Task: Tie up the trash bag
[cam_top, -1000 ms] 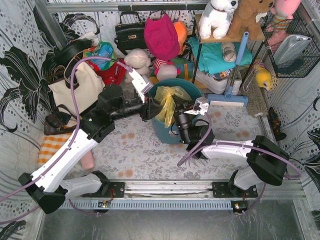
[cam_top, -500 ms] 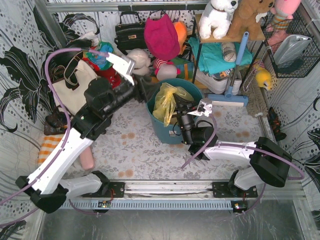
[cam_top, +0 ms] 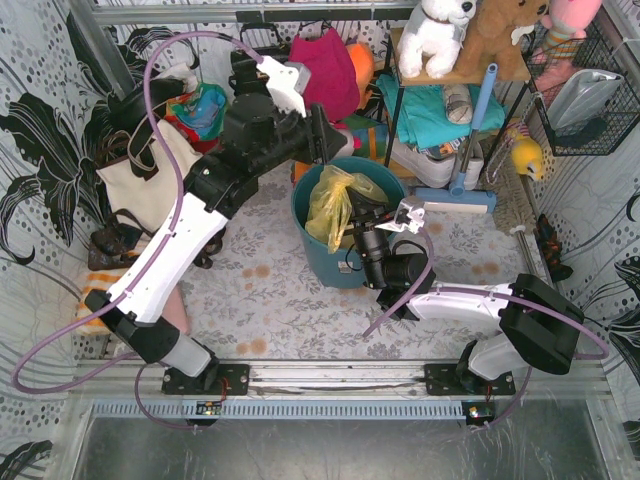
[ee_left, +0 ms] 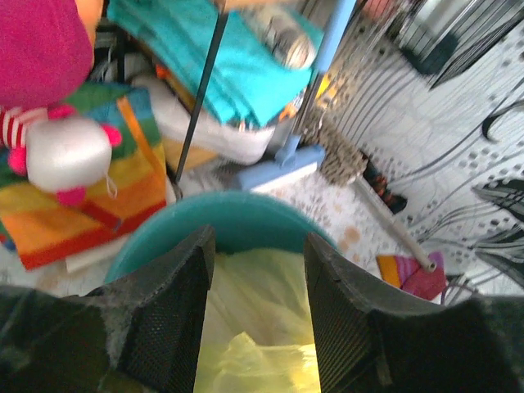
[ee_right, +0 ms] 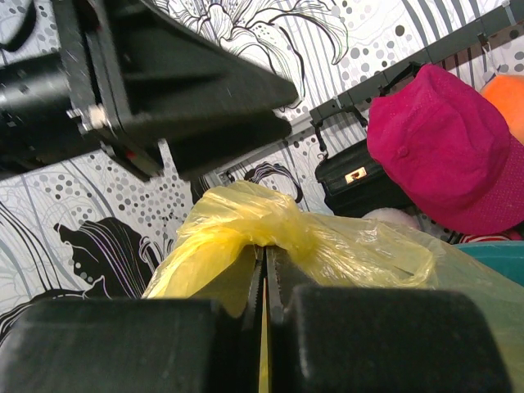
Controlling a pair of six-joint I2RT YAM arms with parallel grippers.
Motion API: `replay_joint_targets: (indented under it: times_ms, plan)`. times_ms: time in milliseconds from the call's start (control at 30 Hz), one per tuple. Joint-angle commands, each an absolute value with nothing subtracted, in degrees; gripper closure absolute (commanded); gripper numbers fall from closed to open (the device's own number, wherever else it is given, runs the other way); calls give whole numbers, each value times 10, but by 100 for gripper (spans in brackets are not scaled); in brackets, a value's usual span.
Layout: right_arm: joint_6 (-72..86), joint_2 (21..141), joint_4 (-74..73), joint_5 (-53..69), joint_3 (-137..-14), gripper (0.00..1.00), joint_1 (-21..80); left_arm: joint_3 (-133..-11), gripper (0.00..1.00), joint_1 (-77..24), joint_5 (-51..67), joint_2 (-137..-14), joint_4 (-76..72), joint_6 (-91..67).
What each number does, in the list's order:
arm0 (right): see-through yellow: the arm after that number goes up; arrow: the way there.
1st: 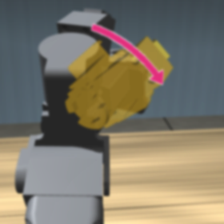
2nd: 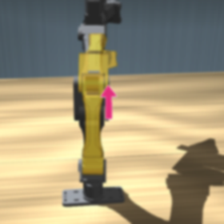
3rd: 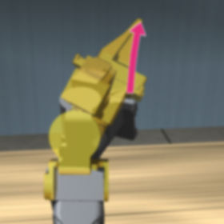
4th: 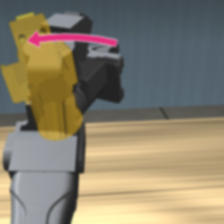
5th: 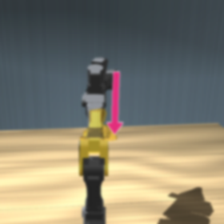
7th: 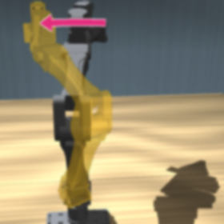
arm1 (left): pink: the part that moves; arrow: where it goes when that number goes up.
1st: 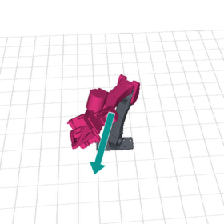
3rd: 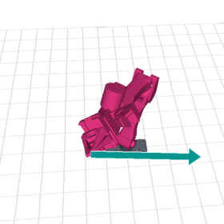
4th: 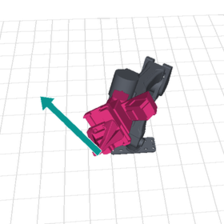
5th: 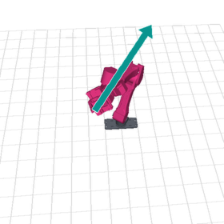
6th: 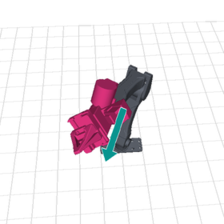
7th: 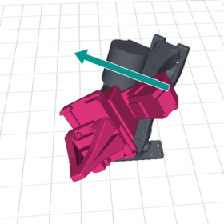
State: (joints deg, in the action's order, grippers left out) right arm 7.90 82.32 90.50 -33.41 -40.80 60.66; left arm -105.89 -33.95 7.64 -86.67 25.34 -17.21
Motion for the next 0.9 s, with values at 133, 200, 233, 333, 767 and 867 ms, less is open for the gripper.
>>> replay_joint_targets:
  times_ms: [133, 200, 233, 333, 767, 867]
  plan:
    - [86, 819, 943, -330, -408, 100, 605, -1094, 44, -337, 93, -884, 393, -143]
    - [84, 823, 943, -331, -410, 100, 605, -1091, 48, -337, 96, -881, 411, -138]
    - [84, 825, 944, -332, -410, 100, 605, -1084, 50, -337, 95, -877, 412, -139]
    - [85, 831, 947, -338, -412, 100, 605, -1065, 57, -337, 90, -859, 416, -144]
    - [84, 854, 946, -333, -426, 100, 605, -953, 68, -337, 122, -772, 399, -179]
    - [85, 863, 944, -324, -431, 100, 605, -931, 68, -337, 144, -754, 379, -196]
